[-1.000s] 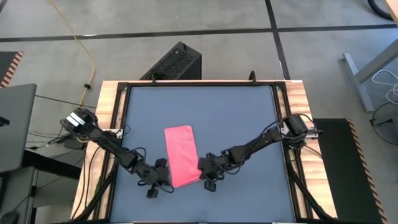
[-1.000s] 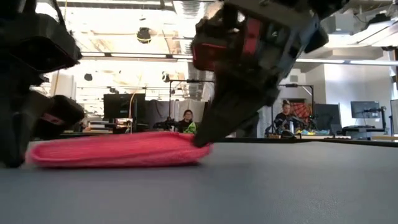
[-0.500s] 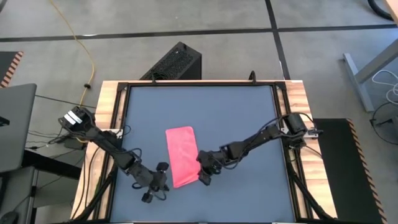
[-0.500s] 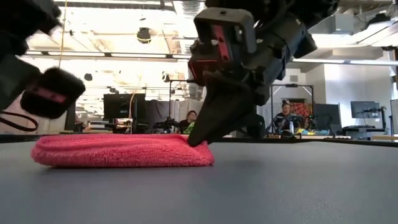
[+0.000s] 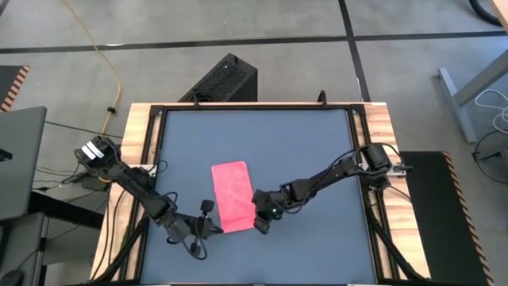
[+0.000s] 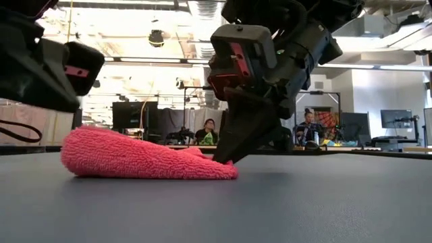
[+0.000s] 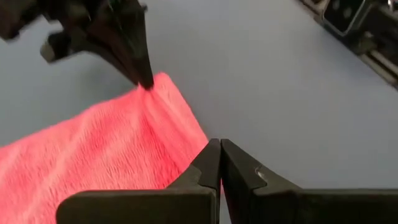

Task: Roll towel into tight, uniform cylinder
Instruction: Roll the red towel

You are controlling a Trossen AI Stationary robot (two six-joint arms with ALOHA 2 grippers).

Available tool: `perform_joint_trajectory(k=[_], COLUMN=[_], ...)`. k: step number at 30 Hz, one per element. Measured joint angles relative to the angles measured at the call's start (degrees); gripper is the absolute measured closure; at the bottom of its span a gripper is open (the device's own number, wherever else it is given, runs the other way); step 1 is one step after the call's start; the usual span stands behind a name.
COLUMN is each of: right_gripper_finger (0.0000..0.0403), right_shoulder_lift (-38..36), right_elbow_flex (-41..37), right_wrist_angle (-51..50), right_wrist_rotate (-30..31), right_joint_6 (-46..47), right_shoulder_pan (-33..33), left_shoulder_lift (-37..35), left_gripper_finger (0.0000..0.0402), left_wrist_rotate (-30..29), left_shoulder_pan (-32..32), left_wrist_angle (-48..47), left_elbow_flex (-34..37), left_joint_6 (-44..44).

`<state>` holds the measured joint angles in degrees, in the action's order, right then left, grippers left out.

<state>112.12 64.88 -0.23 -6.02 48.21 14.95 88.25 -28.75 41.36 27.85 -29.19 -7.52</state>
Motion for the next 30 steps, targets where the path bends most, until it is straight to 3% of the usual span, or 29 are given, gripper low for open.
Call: perform_joint_trajectory(k=[10,16,21,30], right_gripper_finger=[0.0385,0.0385,0.0385,0.0385], right_shoulder_lift=[0.0,0.0,0.0,-0.1], right_elbow_flex=[0.0,0.1,0.1,0.1], right_wrist_angle=[0.0,-0.6,-1.1,-1.3], right_wrist_rotate=[0.0,0.0,0.0,0.0], right_joint_6=[-0.7,-0.7,-0.7,-0.7], right_shoulder_pan=[-0.5,-0.5,-0.5,-0.4], left_shoulder_lift=[0.3,7.7,11.4,11.3], left_gripper_finger=[0.0401,0.0401,0.0401,0.0401], left_wrist_rotate=[1.1,6.3,1.0,-1.0], left_shoulder_pan=[-4.5,-4.9,-5.0,-5.9], left_wrist_angle=[3.8,8.8,7.1,2.4], left_elbow_flex=[-0.1,-2.1,-5.0,-5.6], left_joint_6=[-0.4,-0.3,0.9,0.3])
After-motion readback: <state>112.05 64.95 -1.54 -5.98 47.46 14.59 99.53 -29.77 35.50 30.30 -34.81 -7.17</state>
